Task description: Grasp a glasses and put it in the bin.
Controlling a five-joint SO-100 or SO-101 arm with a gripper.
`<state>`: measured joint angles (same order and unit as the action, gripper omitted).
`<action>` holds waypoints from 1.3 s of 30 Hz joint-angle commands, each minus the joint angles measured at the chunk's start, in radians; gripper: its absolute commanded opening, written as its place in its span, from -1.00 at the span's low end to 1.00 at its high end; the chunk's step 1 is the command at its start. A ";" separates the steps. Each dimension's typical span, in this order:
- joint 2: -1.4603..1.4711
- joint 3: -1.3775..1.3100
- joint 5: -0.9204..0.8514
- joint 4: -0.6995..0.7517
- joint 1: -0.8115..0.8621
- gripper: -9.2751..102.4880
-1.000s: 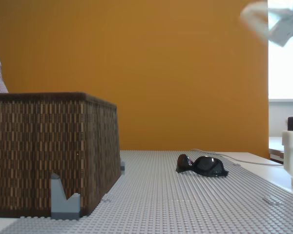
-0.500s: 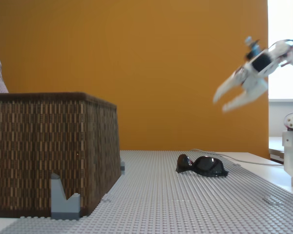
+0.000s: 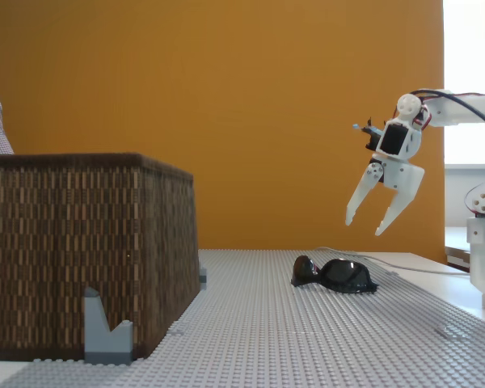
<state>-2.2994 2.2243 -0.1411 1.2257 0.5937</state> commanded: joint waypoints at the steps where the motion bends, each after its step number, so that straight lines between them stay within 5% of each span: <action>1: 0.029 0.012 -0.028 -0.057 -0.002 -0.40; 14: 0.204 0.084 -0.103 -0.318 0.038 -0.41; 39: 0.278 0.172 -0.034 -0.525 -0.258 -0.53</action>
<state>-2.0064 2.3930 -0.1779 0.7148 0.3344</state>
